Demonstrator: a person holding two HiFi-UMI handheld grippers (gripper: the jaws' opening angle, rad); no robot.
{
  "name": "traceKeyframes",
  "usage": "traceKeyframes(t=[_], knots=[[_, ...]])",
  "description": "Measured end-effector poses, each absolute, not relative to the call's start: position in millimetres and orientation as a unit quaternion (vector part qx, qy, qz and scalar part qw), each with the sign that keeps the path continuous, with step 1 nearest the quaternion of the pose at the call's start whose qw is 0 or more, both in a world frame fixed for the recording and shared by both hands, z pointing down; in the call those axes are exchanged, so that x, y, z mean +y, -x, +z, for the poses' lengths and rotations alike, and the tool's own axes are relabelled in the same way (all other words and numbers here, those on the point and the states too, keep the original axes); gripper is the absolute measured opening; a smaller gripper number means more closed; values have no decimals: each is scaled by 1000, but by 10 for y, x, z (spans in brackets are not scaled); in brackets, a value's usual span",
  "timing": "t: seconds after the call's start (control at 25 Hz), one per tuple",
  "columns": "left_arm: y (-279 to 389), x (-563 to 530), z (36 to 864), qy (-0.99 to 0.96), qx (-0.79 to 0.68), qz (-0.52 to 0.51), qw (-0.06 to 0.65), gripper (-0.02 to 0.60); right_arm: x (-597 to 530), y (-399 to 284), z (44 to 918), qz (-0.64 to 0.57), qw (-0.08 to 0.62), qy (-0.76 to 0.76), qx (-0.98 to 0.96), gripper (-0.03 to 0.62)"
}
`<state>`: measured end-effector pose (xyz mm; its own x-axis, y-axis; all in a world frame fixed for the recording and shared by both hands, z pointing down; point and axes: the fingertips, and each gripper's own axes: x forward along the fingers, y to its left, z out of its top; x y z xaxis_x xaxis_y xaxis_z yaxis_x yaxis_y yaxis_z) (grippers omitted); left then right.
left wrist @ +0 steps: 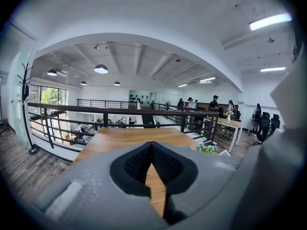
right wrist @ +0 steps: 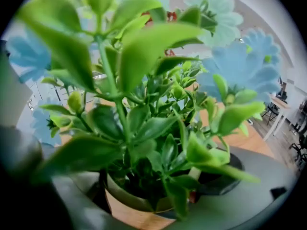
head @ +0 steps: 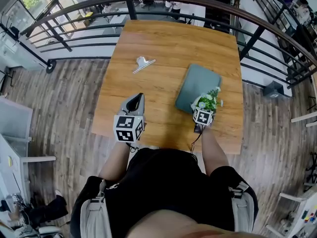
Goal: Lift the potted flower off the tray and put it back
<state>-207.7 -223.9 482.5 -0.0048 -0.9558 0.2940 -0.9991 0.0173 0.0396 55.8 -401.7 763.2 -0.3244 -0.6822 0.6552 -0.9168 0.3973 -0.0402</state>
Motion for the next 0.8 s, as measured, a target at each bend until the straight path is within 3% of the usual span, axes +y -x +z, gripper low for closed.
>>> traceKeyframes(t=[0.48, 0.8], knots=[[1697, -2505, 4869, -746, -649, 95, 117, 15, -3710, -716, 7169, 165, 228, -511, -812, 578], [1032, -2859, 4843, -807, -572, 91, 111, 15, -3415, -1097, 5809, 89, 86, -548, -828, 553]])
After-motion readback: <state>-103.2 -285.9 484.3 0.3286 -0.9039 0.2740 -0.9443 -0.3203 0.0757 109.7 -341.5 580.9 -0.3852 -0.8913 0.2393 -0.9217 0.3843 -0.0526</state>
